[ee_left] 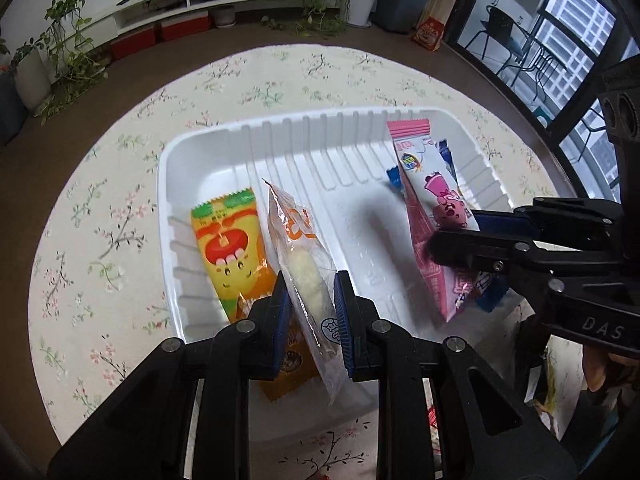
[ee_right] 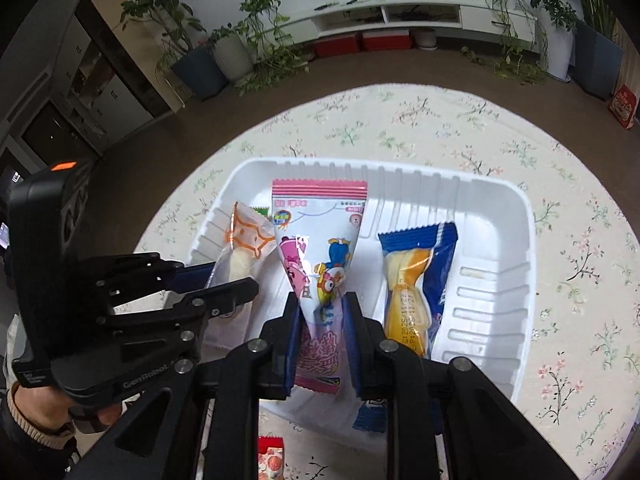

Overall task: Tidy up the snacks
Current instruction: 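Carry the bun and pink packet into the white tray with both tools, then release both packets in the tray and move both tools back to the snacks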

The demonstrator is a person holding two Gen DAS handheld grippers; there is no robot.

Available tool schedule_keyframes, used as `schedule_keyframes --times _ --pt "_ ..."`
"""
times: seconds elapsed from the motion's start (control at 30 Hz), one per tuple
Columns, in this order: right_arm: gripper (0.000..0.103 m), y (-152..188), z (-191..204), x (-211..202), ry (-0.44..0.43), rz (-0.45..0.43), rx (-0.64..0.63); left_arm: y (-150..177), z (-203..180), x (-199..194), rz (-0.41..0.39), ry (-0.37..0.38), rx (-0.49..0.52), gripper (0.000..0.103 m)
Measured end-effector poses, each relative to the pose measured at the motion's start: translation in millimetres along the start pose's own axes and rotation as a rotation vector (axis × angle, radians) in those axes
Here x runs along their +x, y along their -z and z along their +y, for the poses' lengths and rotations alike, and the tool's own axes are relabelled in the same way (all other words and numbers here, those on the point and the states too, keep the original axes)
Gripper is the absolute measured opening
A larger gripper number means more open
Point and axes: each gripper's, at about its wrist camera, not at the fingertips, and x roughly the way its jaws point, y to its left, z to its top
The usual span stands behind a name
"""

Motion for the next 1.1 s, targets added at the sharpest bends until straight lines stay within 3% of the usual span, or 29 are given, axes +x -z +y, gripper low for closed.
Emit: schedule_keyframes --times 0.27,0.63,0.7,0.77,0.9,1.03,1.07,1.1 --pt "0.023 6.7 -2.8 8.8 0.04 0.043 -0.019 12.6 -6.4 7.4 0.016 -0.013 0.013 0.02" --pt "0.024 10.1 -4.9 19.0 0.063 0.052 -0.023 1.7 -10.0 10.8 -0.001 -0.046 -0.009 0.022" --pt "0.028 11.0 -4.3 18.5 0.068 0.048 -0.024 0.3 -8.3 10.0 -0.005 -0.044 -0.019 0.022" --pt "0.038 12.2 -3.9 17.2 0.076 0.047 -0.025 -0.8 -7.9 8.3 -0.008 -0.043 -0.025 0.022" --pt "0.043 14.6 -4.4 8.0 0.076 0.025 -0.02 -1.0 -5.4 -4.5 -0.032 -0.04 -0.039 0.022" --pt "0.055 17.1 -5.1 -12.1 0.063 -0.024 -0.01 -2.6 -6.1 -21.2 -0.073 -0.043 -0.049 0.023" --pt "0.058 18.3 -4.4 -20.4 0.058 -0.05 -0.009 -2.9 -7.1 -25.3 -0.079 -0.037 -0.048 0.028" --pt "0.06 19.5 -4.0 -28.2 0.058 -0.072 -0.008 -2.8 -8.2 -28.5 -0.084 -0.036 -0.047 0.04"
